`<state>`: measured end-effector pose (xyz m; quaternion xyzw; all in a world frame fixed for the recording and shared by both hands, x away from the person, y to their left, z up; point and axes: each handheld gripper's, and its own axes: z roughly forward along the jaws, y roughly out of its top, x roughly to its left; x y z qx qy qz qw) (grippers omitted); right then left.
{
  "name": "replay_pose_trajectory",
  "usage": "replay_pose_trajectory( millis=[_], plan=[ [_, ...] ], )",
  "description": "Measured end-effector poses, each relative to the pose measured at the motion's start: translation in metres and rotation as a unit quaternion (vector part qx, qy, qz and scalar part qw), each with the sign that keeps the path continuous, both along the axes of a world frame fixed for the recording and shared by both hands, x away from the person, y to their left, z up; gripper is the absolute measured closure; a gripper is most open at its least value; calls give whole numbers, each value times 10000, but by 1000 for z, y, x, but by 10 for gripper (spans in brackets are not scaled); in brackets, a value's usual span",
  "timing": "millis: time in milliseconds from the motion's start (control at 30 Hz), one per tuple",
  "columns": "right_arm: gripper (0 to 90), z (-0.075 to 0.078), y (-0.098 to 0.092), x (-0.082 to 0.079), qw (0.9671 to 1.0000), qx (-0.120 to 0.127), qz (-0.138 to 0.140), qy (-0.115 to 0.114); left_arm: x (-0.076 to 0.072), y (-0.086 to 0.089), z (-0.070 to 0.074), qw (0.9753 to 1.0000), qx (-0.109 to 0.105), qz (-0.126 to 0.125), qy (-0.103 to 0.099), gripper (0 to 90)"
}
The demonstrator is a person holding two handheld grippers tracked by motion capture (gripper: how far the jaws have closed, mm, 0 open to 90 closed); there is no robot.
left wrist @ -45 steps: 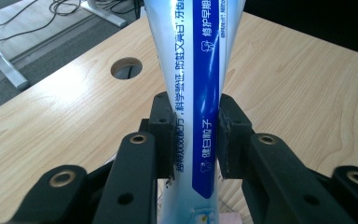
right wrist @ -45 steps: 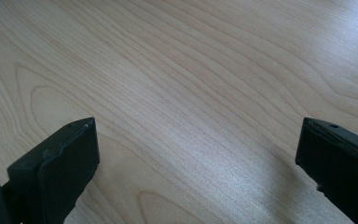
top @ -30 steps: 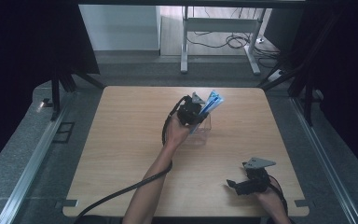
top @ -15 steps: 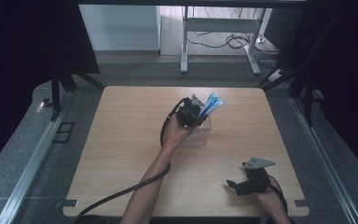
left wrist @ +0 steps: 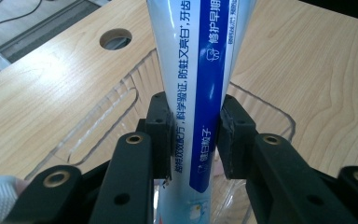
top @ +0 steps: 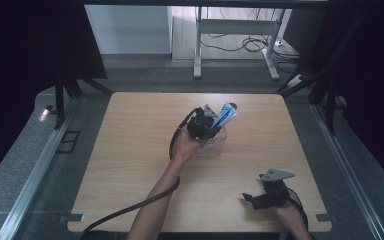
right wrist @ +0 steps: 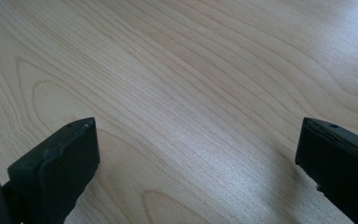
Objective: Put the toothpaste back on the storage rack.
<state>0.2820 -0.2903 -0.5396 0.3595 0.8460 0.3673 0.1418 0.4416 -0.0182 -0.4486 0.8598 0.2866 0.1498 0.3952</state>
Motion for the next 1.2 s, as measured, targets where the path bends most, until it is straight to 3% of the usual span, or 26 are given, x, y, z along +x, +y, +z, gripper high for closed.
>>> replay_pose_trajectory(
  millis=[367,800,1033,1200],
  plan=[
    [0,-1,1,0,10000,-36,27,9,-3,5,-6,9999,-105,-59,42,659],
    [0,0,1,0,10000,-2,19,-17,-5,8,1,9993,-343,-101,105,553],
    [0,1,1,0,10000,35,4,-50,-6,8,3,9994,-310,-116,28,417],
    [0,1,0,0,10000,48,-6,-53,-7,9,4,9987,-426,-197,190,331]
  ],
)
